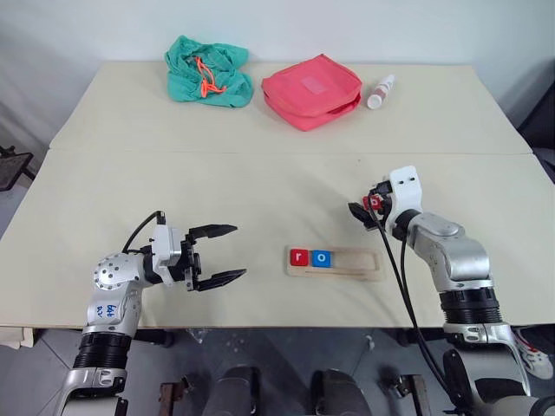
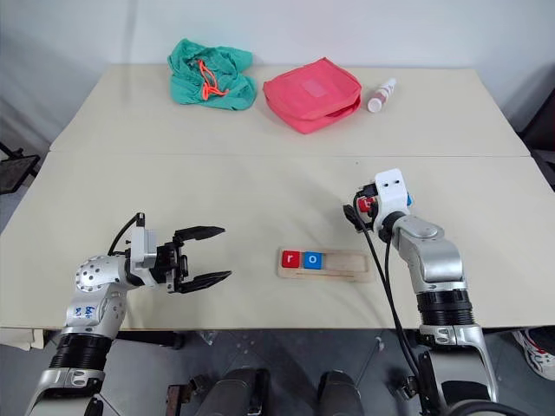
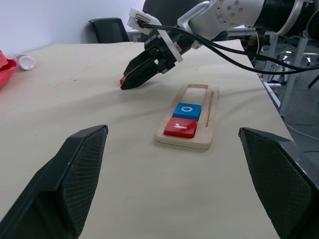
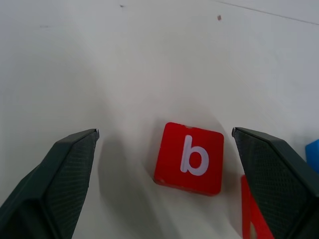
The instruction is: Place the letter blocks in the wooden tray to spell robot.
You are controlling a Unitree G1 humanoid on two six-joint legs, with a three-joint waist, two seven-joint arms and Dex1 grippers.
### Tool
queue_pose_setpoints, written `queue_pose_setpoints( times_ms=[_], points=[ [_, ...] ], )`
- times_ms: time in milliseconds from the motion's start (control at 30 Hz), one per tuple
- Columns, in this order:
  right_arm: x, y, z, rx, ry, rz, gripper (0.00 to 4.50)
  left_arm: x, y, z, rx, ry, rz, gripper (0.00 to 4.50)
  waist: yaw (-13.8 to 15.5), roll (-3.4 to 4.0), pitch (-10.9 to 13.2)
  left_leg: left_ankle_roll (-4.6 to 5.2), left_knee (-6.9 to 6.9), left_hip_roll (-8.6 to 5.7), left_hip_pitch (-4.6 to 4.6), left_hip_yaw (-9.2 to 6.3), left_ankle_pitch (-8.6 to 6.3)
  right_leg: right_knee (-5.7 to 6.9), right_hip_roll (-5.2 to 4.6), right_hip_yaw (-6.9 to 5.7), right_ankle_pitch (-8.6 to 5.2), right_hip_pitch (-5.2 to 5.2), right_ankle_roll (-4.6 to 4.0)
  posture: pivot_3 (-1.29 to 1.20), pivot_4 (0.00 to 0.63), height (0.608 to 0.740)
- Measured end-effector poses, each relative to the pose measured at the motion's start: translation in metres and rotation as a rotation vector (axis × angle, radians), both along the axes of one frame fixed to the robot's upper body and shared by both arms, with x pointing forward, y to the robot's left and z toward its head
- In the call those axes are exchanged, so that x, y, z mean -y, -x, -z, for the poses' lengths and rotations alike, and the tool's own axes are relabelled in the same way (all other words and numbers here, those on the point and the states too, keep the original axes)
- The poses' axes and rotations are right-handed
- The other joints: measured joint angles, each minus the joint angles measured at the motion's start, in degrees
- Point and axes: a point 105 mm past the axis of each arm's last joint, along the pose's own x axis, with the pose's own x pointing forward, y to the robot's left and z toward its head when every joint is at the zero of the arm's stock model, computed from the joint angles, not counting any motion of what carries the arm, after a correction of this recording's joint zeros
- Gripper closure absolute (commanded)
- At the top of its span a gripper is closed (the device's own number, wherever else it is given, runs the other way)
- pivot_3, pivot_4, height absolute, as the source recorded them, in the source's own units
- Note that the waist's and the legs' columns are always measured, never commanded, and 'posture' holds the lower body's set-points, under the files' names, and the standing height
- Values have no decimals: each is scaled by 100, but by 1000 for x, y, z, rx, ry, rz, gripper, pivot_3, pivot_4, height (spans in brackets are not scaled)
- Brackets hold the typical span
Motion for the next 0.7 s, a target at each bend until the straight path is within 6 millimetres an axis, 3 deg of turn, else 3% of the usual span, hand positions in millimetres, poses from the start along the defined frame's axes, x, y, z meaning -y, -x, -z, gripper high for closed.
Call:
queue_pose_setpoints(
  times_ms=[333, 433, 667, 700],
  points=[
    [1, 4, 0, -45, 17, 50, 0, 2, 2, 1, -2, 2, 21, 23, 7, -2, -1, 0, 0, -1, 0, -1, 0, 3, 0, 1, 0, 0, 0, 0, 150, 740],
    [2, 5, 0, -51, 7, 68, 636, 2, 3, 1, -8, -3, 37, 0, 8, -3, -2, 0, 0, -2, 0, -1, 0, 3, 0, 1, 0, 0, 0, 0, 150, 740],
    [-1, 5, 5, -75, -29, 91, 2978, 0, 6, 2, -20, -30, 67, 0, -6, -9, -5, 0, -1, 0, 3, 3, 0, 4, 1, 4, 0, 0, 0, 0, 150, 740],
    [-1, 5, 5, -74, -30, 92, 3036, -1, 7, 2, -22, -37, 73, 0, -5, -10, -6, 0, -1, 0, 3, 4, 0, 4, 1, 4, 0, 0, 0, 0, 150, 740]
  ],
)
